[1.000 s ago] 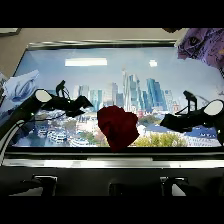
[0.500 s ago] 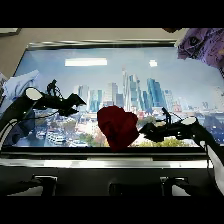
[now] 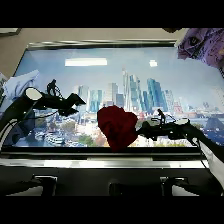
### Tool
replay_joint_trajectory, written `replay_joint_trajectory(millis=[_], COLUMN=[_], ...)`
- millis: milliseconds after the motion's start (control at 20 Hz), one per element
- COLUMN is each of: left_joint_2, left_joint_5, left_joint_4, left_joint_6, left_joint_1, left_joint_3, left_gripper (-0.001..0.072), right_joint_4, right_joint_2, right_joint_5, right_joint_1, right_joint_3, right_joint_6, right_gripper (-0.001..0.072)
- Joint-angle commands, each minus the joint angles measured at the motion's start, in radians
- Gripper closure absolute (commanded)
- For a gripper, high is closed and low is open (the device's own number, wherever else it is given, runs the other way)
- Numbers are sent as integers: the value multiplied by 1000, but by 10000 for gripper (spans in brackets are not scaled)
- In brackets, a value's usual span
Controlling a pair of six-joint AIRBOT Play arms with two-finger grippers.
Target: Fold the clothes and pants, and hang the long-sleeved shirts on hangers.
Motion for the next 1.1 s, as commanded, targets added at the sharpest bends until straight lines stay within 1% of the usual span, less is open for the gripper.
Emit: replay_joint_trajectory(millis=[0,150,200,350,450,600,700,750,900,950,1000,1050], left_joint_2=[-20,-94,-125,-221,-267,-309,-324,-332,-351,-352,-352,-350], left_joint_5=[20,77,99,131,143,147,148,148,152,154,153,153], left_joint_4=[0,-22,-64,-238,-310,-338,-338,-341,-356,-360,-360,-360], left_joint_6=[3,55,94,252,330,362,364,364,364,367,368,370], left_joint_1=[1,-4,-8,-27,-50,-82,-103,-114,-137,-142,-142,-138], left_joint_3=[-1,-2,-2,-2,-1,-1,-1,-1,1,1,1,2], left_gripper=[-8,-8,-8,-7,-7,-7,-1,14,15,49,270,600], right_joint_4=[51,50,49,50,50,50,50,50,50,50,50,50], right_joint_2=[-16,-16,-16,-16,-16,-16,-16,-16,-16,-16,-16,-16], right_joint_5=[16,42,53,67,64,63,63,63,64,64,63,64], right_joint_1=[-1,-1,-1,-1,-1,-1,-1,-1,-1,-1,-1,-1], right_joint_3=[0,0,0,0,0,0,0,0,0,0,0,0], right_joint_6=[-38,-38,-37,-37,-37,-37,-37,-37,-37,-37,-38,-38], right_gripper=[681,681,681,681,681,681,681,681,681,681,682,682])
